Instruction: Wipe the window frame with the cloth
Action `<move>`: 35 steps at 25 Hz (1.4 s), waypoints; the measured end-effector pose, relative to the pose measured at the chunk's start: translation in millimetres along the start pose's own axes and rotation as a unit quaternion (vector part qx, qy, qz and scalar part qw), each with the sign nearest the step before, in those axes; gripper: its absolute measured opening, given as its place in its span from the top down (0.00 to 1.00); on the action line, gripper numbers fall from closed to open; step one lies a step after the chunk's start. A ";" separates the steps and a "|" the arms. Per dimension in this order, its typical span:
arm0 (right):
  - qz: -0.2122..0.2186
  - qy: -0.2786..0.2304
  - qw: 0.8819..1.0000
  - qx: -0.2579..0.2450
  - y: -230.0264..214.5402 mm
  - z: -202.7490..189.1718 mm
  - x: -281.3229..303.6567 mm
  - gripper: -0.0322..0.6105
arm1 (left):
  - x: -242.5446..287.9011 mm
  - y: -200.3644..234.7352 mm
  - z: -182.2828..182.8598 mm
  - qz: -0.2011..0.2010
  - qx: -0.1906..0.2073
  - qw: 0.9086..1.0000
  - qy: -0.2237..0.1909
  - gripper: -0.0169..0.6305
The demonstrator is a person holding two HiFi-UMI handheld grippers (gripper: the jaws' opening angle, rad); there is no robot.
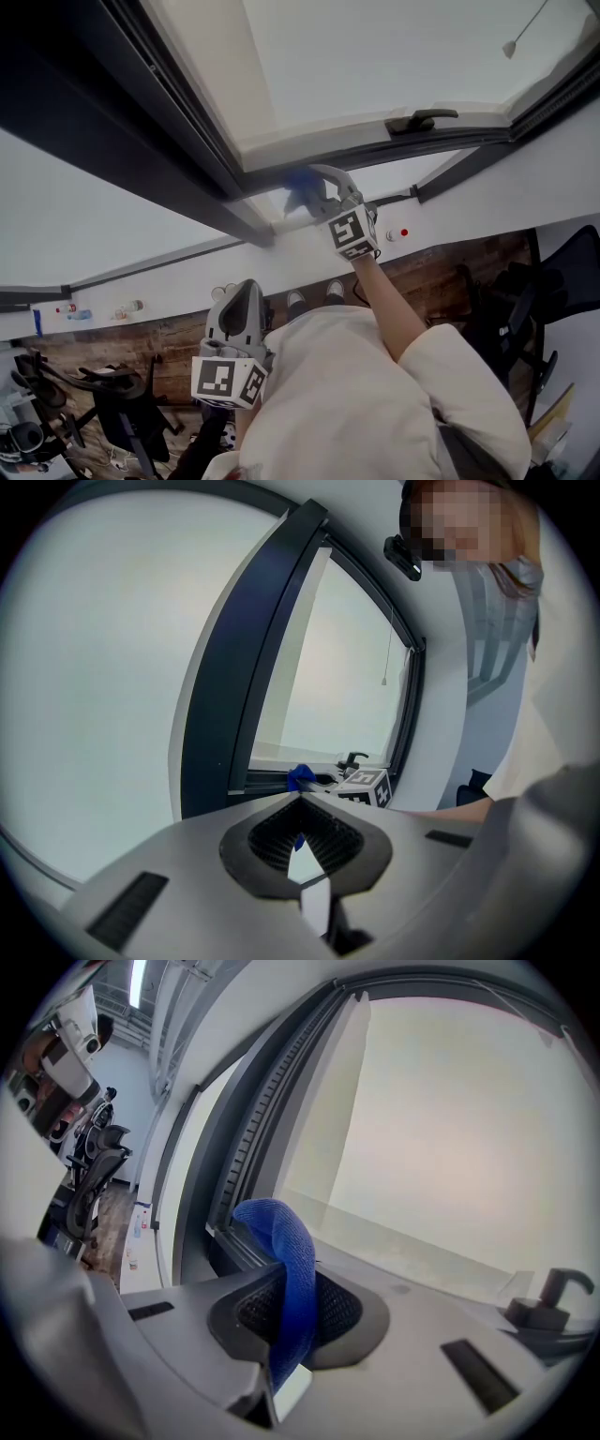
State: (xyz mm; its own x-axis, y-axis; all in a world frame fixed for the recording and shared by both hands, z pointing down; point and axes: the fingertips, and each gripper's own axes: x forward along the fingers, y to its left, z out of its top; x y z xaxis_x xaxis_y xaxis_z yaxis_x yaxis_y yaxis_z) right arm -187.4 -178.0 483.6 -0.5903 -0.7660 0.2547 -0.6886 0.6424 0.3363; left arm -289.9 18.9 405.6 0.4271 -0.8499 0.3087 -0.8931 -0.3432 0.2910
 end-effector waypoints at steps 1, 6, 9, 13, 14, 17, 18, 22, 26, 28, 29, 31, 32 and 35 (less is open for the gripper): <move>0.000 -0.003 1.000 0.006 -1.7 -0.7 -1.3 0.88 | 1.1 -1.7 0.3 -0.002 0.001 1.000 0.000 0.96; 0.003 -0.006 1.000 0.023 -11.0 -6.7 -6.2 0.88 | 8.5 -7.6 1.1 -0.004 0.002 1.000 0.001 0.96; 0.011 -0.004 1.000 0.018 -16.1 -8.4 -7.8 0.88 | 13.7 -10.9 1.5 -0.005 0.003 1.000 0.004 0.96; 0.010 0.002 1.000 0.014 -23.9 -14.0 -11.8 0.88 | 20.1 -17.1 2.7 -0.009 0.005 1.000 0.004 0.96; 0.009 0.004 1.000 0.014 -26.5 -15.7 -13.3 0.88 | 21.6 -18.8 2.8 -0.011 0.006 1.000 0.003 0.96; -0.001 0.002 1.000 0.022 -36.8 -18.6 -19.0 0.88 | 25.7 -23.8 3.3 -0.014 0.007 1.000 0.003 0.96; -0.005 0.001 1.000 0.024 -40.7 -20.0 -21.1 0.88 | 27.2 -25.5 3.3 -0.014 0.007 1.000 0.003 0.96; -0.015 0.003 1.000 0.026 -54.0 -26.5 -28.2 0.88 | 32.7 -31.8 2.9 -0.017 0.008 1.000 0.003 0.96; -0.022 0.006 0.999 0.027 -66.6 -32.8 -34.6 0.88 | 39.0 -39.0 3.0 -0.019 0.008 1.000 0.003 0.96; -0.025 0.006 0.999 0.029 -72.2 -35.8 -38.0 0.88 | 40.7 -42.2 2.7 -0.019 0.008 1.000 0.002 0.96; -0.027 0.006 0.999 0.030 -74.9 -37.3 -39.6 0.88 | 41.4 -43.7 2.6 -0.018 0.008 1.000 0.002 0.96; -0.030 0.007 0.999 0.031 -80.9 -40.1 -42.7 0.88 | 43.0 -46.6 2.4 -0.017 0.008 1.000 0.001 0.96; -0.032 0.007 0.999 0.032 -83.9 -41.4 -44.4 0.88 | 43.7 -48.1 2.2 -0.016 0.008 1.000 0.001 0.96; -0.036 0.007 0.999 0.033 -93.4 -45.8 -50.3 0.88 | 46.0 -53.7 0.8 -0.014 0.007 1.000 0.000 0.96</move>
State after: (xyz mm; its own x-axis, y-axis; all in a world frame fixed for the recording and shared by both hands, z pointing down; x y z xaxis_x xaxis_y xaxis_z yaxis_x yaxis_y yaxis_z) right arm -74.1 -200.5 480.9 -0.5322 -0.8105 0.2446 -0.7561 0.5850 0.2933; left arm -222.4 -2.1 403.5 0.4521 -0.8399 0.3002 -0.8827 -0.3729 0.2860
